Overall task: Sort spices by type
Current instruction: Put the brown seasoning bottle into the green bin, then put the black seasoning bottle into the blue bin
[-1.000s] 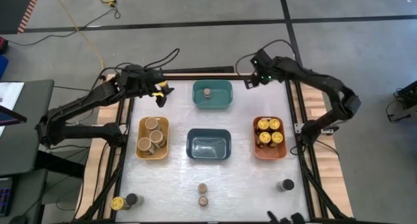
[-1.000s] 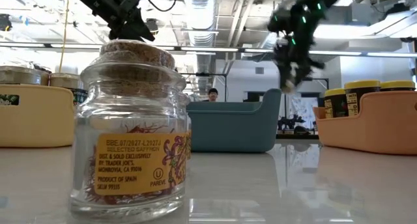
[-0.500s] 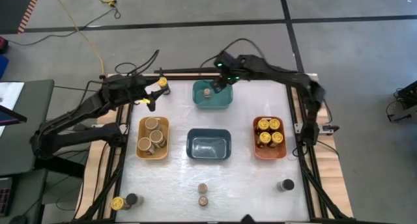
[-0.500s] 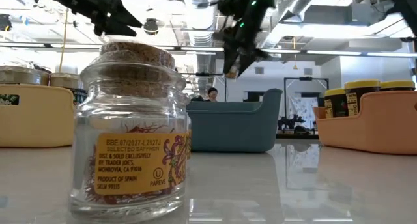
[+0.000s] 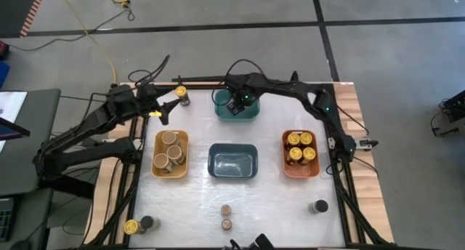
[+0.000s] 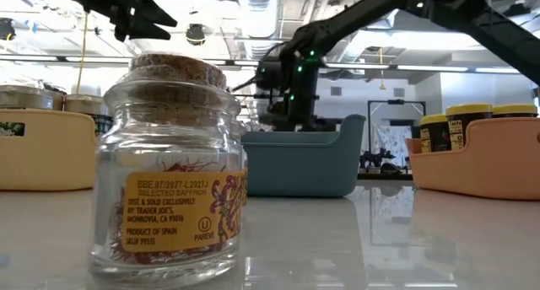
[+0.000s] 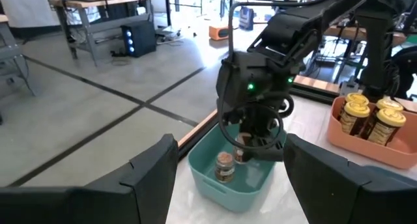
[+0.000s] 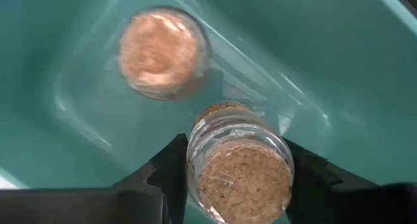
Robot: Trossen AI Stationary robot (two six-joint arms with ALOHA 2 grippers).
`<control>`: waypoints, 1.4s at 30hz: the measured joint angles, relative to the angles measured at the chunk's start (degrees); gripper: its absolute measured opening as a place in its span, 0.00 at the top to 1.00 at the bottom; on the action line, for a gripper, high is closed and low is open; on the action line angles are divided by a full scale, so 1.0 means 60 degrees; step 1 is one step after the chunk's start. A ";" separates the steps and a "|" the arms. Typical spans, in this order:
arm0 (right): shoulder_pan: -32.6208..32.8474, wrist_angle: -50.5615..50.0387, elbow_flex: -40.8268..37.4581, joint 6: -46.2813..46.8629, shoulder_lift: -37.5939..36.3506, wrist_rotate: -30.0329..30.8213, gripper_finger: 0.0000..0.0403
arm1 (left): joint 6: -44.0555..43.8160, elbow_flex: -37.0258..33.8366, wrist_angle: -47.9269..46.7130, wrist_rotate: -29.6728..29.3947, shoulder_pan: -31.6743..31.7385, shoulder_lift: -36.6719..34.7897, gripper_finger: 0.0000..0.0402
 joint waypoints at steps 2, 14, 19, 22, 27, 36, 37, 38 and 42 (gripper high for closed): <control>0.0050 0.0150 0.0004 0.0033 0.0063 -0.0058 0.48 | 0.0001 0.0000 -0.0004 -0.0003 0.0000 0.0006 0.34; 0.0067 0.0421 0.0004 0.0193 0.0085 0.0035 0.30 | 0.0001 0.0000 -0.0041 -0.0004 -0.0004 0.0036 0.34; 0.0071 0.0294 0.0004 0.0217 0.0040 0.0035 0.30 | 0.0001 0.0000 -0.0182 -0.0004 -0.0004 0.0036 0.34; 0.0096 0.0209 0.0004 0.0354 -0.0100 0.0040 0.29 | 0.0002 0.0000 -0.0274 -0.0004 -0.0004 0.0036 0.34; 0.0140 -0.0183 0.0007 0.0389 -0.0658 0.0088 0.29 | 0.0001 -0.0004 -0.0295 -0.0007 -0.0004 0.0036 0.34; 0.0451 -0.0815 -0.0176 0.0201 -0.2675 0.0226 0.29 | -0.1007 -0.0004 -0.0216 0.0002 -0.0031 0.0040 0.34; 0.0526 -0.0700 -0.0395 0.0137 -0.2944 0.0223 0.29 | -0.1154 -0.0004 -0.0141 0.0051 -0.0053 0.0040 0.34; 0.0618 -0.0552 -0.0654 0.0104 -0.3204 0.0218 0.29 | -0.1317 -0.0004 -0.0120 0.0138 -0.0094 0.0036 0.34; 0.0921 0.0274 -0.2409 0.0190 -0.4492 0.0191 0.29 | -0.1485 -0.0004 -0.0307 0.0418 -0.0297 0.0036 0.34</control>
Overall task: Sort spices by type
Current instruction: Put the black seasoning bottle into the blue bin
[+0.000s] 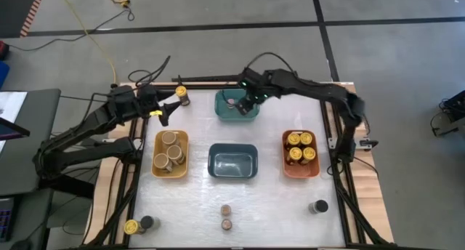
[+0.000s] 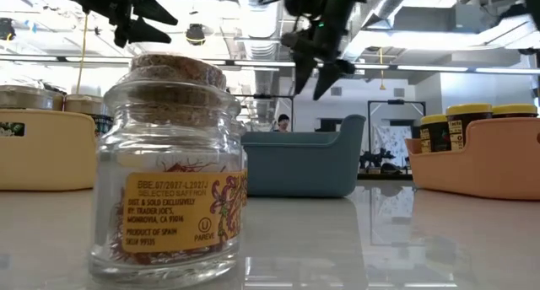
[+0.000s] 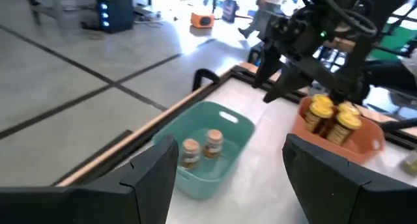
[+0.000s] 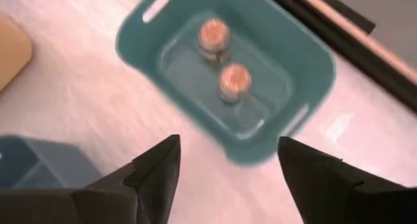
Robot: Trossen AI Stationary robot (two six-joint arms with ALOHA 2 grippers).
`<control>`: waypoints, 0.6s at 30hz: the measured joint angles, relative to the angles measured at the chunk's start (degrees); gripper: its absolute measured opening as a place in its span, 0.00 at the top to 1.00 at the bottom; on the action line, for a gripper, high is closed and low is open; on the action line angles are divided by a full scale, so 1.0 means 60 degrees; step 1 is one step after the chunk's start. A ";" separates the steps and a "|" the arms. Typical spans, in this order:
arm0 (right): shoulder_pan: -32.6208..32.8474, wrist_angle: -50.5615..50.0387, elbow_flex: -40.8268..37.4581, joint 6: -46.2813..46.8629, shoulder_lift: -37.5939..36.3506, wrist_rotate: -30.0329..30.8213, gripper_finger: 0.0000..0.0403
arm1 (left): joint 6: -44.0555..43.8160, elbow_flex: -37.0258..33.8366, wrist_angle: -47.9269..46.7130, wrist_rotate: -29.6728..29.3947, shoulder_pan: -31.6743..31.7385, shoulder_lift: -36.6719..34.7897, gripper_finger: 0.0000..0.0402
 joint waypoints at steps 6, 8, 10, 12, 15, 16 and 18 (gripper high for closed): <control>0.0449 0.1600 -0.3163 0.0877 -0.2279 -0.0167 0.29 | -0.0630 0.0000 -0.0069 -0.0559 -0.0941 0.0230 0.34; 0.0643 0.1855 -0.3941 0.1262 -0.3012 -0.0178 0.29 | -0.0771 0.0000 -0.0083 -0.1215 -0.1494 0.0449 0.34; 0.0871 0.1978 -0.4559 0.1616 -0.3700 -0.0116 0.29 | -0.0932 0.0089 -0.0188 -0.1893 -0.2151 0.0784 0.34; 0.1114 0.1939 -0.5070 0.1891 -0.4303 0.0074 0.29 | -0.1290 0.0364 -0.0374 -0.2602 -0.2858 0.1234 0.34; 0.1448 0.1829 -0.5612 0.2191 -0.5083 0.0272 0.29 | -0.2122 0.1030 -0.1369 -0.3821 -0.3953 0.2091 0.34; 0.1536 0.1830 -0.5768 0.2243 -0.5325 0.0275 0.29 | -0.2549 0.1305 -0.1898 -0.4225 -0.4307 0.2418 0.34; 0.1707 0.1769 -0.6002 0.2252 -0.5718 0.0275 0.29 | -0.3659 0.1939 -0.3175 -0.4888 -0.4958 0.3117 0.34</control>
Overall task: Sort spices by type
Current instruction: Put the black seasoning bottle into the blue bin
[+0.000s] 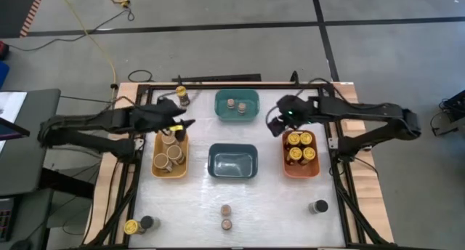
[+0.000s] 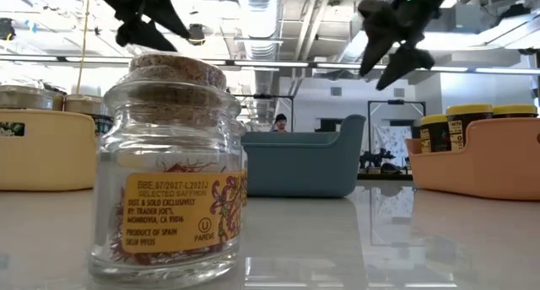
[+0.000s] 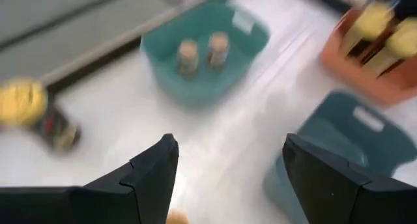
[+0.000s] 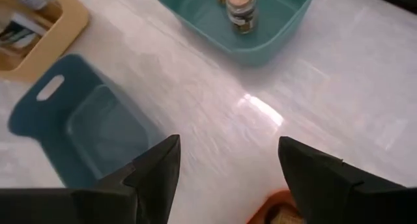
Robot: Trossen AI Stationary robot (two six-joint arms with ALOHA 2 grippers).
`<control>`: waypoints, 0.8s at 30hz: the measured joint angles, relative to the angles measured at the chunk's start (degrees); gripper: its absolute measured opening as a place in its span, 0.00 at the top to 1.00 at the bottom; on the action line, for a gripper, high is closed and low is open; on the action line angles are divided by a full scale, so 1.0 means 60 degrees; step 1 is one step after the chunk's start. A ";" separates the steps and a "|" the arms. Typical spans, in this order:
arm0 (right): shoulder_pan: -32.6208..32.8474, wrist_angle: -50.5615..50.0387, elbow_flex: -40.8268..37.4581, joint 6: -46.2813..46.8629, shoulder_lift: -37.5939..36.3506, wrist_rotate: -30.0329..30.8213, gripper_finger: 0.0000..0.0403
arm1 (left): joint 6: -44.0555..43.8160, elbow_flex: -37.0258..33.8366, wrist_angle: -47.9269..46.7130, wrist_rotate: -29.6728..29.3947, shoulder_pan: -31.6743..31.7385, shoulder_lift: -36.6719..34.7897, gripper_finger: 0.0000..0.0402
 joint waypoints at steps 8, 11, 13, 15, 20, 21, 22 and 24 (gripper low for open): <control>0.0432 -0.0188 -0.0473 -0.0157 -0.0842 0.0022 0.29 | -0.4724 0.2946 -0.4994 -0.0054 -0.2415 0.2511 0.34; 0.0538 -0.0429 -0.0485 -0.0337 -0.0881 0.0019 0.29 | -0.5926 0.3830 -0.6240 0.0407 -0.3386 0.3101 0.34; 0.0590 -0.0561 -0.0485 -0.0494 -0.0881 0.0022 0.29 | -0.6513 0.4191 -0.6669 0.1001 -0.3974 0.3337 0.34; 0.0600 -0.0499 -0.0485 -0.0651 -0.0876 0.0018 0.29 | -0.6808 0.4301 -0.6712 0.1571 -0.4525 0.3460 0.34; 0.0600 -0.0447 -0.0482 -0.0735 -0.0808 0.0018 0.29 | -0.8606 0.4113 -0.6611 0.2070 -0.5706 0.3517 0.34; 0.0600 -0.0437 -0.0482 -0.0779 -0.0805 0.0018 0.29 | -0.8918 0.4062 -0.6568 0.2109 -0.5861 0.3513 0.34; 0.0600 -0.0430 -0.0482 -0.0808 -0.0805 0.0018 0.29 | -0.9177 0.4038 -0.6564 0.2212 -0.5991 0.3513 0.34; 0.0600 -0.0428 -0.0482 -0.0833 -0.0805 0.0018 0.29 | -0.9508 0.4031 -0.6508 0.2249 -0.6205 0.3517 0.34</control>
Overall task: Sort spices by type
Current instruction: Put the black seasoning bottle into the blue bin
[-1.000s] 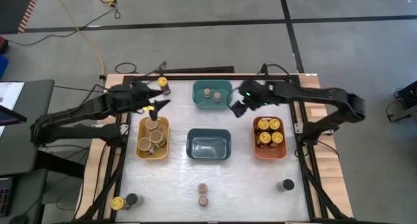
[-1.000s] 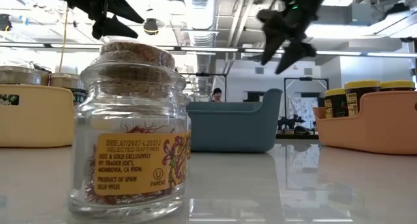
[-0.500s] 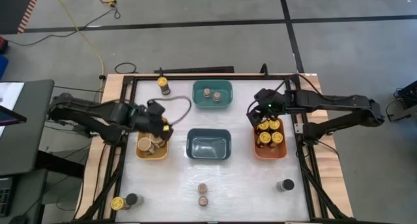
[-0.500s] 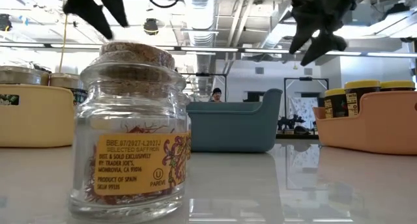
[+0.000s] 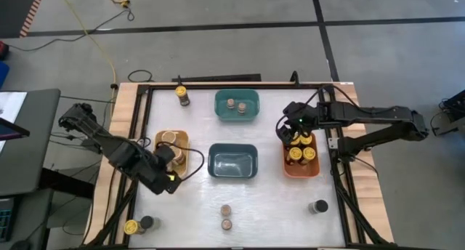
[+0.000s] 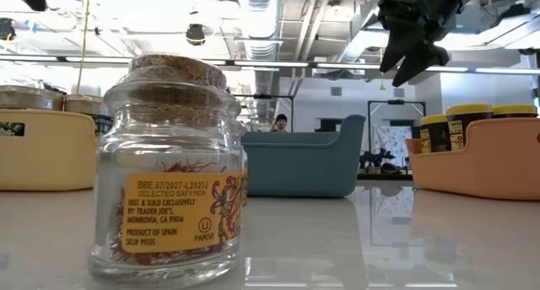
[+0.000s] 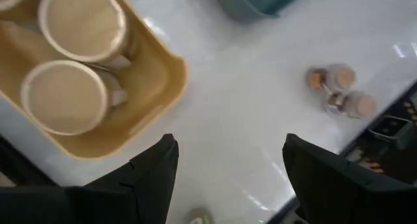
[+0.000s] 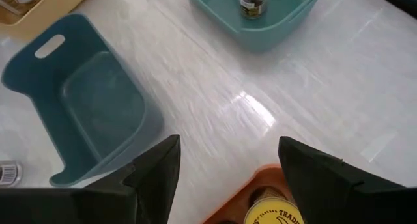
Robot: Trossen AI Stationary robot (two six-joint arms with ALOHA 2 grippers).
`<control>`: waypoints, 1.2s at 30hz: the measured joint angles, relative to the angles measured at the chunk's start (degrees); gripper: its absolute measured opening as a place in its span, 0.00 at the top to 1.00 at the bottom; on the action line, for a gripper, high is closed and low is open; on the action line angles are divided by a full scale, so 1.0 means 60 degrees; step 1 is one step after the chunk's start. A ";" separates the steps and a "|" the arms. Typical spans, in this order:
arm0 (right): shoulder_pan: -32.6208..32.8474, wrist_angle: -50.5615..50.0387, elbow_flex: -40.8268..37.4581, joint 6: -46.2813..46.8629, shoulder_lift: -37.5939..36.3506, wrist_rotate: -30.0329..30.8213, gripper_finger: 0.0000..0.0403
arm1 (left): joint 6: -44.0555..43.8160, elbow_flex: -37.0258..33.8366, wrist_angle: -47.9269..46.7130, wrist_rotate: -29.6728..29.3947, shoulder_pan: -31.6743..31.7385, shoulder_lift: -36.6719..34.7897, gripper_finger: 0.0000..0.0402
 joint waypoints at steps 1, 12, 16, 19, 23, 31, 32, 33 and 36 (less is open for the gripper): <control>-0.0002 0.0001 0.0000 -0.0004 0.0000 0.0001 0.29 | -0.0095 0.0000 0.0099 0.0010 -0.0089 0.0000 0.34; -0.0007 -0.0006 0.0004 -0.0036 0.0000 0.0000 0.29 | -0.0276 -0.0004 0.0285 -0.0406 -0.0405 -0.0004 0.29; -0.0007 -0.0017 0.0004 -0.0036 0.0000 0.0000 0.29 | -0.0344 -0.0007 0.0295 -0.0478 -0.0406 -0.0004 0.22; -0.0007 -0.0020 0.0004 -0.0150 0.0000 0.0000 0.29 | -0.0432 -0.0009 0.0530 -0.0478 -0.0405 -0.0004 0.19; -0.0007 -0.0024 0.0004 -0.0182 0.0000 0.0000 0.29 | -0.0452 -0.0011 0.0651 -0.0485 -0.0405 -0.0004 0.19; -0.0007 -0.0042 0.0004 -0.0182 0.0004 0.0000 0.29 | -0.0140 -0.0240 0.0565 0.0023 -0.0643 0.0958 0.20; -0.0007 -0.0049 0.0007 -0.0182 0.0004 0.0000 0.29 | 0.0028 -0.0240 0.0610 0.0311 -0.0671 0.1200 0.20; -0.0007 -0.0056 0.0007 -0.0182 0.0004 0.0000 0.29 | 0.0189 -0.0240 0.0649 0.0641 -0.0690 0.1433 0.20; -0.0007 -0.0059 0.0007 -0.0182 0.0004 0.0000 0.29 | 0.0535 -0.0244 0.1079 0.1634 -0.0785 0.2099 0.20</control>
